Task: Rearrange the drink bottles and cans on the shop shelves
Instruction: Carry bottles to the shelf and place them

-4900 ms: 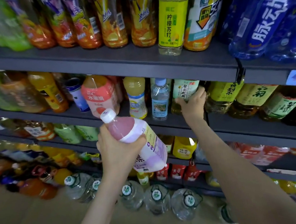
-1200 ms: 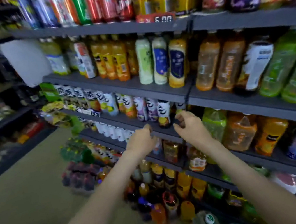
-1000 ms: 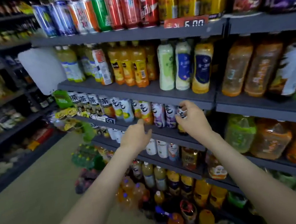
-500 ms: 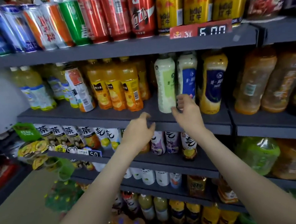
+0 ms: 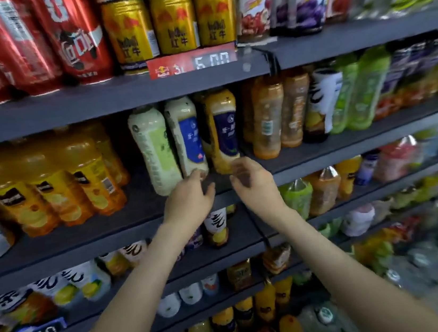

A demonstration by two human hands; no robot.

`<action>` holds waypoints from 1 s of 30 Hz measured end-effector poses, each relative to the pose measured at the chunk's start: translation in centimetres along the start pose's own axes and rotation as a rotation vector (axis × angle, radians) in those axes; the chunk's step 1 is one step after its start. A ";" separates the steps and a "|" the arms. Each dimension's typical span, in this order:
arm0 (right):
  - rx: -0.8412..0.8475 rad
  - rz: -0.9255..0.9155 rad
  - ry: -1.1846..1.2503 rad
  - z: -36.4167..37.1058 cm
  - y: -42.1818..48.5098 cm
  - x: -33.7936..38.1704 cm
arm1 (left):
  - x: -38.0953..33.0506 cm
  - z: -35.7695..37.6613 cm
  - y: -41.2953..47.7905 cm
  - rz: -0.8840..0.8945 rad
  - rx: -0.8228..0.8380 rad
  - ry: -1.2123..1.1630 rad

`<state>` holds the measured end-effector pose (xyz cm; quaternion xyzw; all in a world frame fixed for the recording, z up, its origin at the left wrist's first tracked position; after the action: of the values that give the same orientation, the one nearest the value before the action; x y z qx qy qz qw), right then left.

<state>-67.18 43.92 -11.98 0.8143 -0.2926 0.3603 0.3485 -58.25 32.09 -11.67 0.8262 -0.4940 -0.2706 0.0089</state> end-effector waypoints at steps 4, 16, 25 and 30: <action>-0.132 0.089 -0.097 -5.3 -2.3 -3.0 | -4.2 2.7 0.4 0.089 0.042 -0.048; -0.342 0.361 -0.013 -17.0 3.1 -11.7 | -11.8 7.4 3.5 0.119 0.032 -0.079; -0.424 0.232 -0.074 -17.4 11.7 -13.9 | -13.6 8.8 5.9 -0.080 -0.168 -0.062; -0.422 0.209 -0.063 -17.1 12.7 -15.0 | -13.1 8.8 4.2 -0.115 -0.226 -0.087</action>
<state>-91.53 53.21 -10.83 0.6995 -0.4549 0.2996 0.4626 -70.40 42.91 -12.25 0.8343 -0.4121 -0.3602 0.0650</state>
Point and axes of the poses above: each hand's wrist, its own y-axis towards the middle knuckle, its own z-axis out of the palm, x = y × z, the point moved 7 cm from there along y, towards the middle knuckle, and after that the axes turned 4 degrees about z, right-handed, at the moved point
